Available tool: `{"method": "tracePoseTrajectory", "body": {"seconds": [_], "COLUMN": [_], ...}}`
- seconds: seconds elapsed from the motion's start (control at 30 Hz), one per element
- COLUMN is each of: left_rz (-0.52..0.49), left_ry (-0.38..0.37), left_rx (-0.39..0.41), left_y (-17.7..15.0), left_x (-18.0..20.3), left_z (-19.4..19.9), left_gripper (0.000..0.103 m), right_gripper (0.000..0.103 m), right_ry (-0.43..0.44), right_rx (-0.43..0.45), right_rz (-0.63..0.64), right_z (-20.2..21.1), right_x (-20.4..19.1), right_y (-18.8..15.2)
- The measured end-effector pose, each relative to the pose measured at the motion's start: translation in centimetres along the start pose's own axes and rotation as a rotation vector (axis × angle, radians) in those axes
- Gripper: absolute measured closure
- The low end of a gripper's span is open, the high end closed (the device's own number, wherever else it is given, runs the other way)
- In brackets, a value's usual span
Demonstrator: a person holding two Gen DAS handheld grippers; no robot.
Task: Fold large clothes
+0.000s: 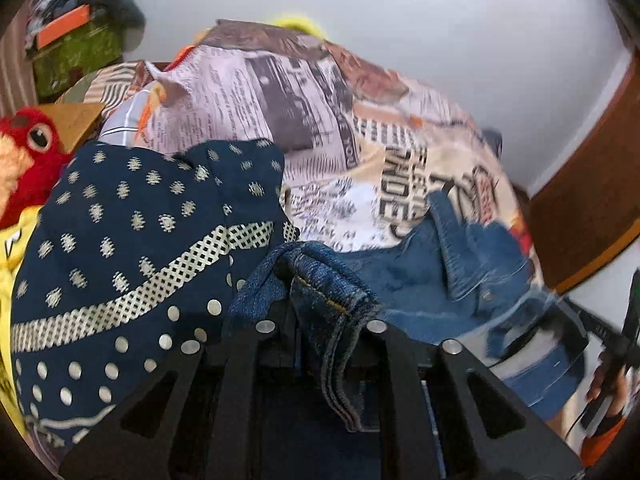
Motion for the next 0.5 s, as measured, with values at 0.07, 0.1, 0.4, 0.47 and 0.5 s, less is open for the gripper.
{"method": "tracePoseTrajectory", "body": {"seconds": [0.07, 0.1, 0.4, 0.47, 0.5], "left_rz": [-0.047, -0.080, -0.134, -0.150, -0.158], "left_ry": [-0.001, 0.000, 0.077, 0.122, 0.117], "left_rx": [-0.009, -0.017, 0.035, 0.106, 0.120], "left_y": [-0.3, -0.4, 0.7, 1.0, 0.9], "left_x": [0.3, 0.6, 2.2, 2.6, 2.9], "left_z": [-0.2, 0.0, 5.0, 7.4, 8.3], "left_gripper": [0.087, 0.087, 0.034, 0.027, 0.024], "right_gripper": [0.092, 0.092, 0.087, 0.080, 0.070], "right_ry": [-0.011, -0.007, -0.022, -0.053, -0.046], "right_rx": [-0.011, -0.013, 0.070, 0.141, 0.151], "right_rz": [0.003, 0.004, -0.043, -0.003, 0.010], "right_z": [-0.5, -0.5, 4.8, 7.4, 8.0], "right_x": [0.5, 0.7, 0.7, 0.2, 0.0], "right_y": [-0.3, -0.5, -1.0, -1.3, -1.4]}}
Point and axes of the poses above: each gripper's, at about its wrist camera, not at the fingertips, and z roughly against the way its jaws point, x to its right, y to its top, the point moved 5 cm from there along -z, roughly the way its jaws point, and after that the axes turned 14 degrees about -z, right-handed, at the moved point
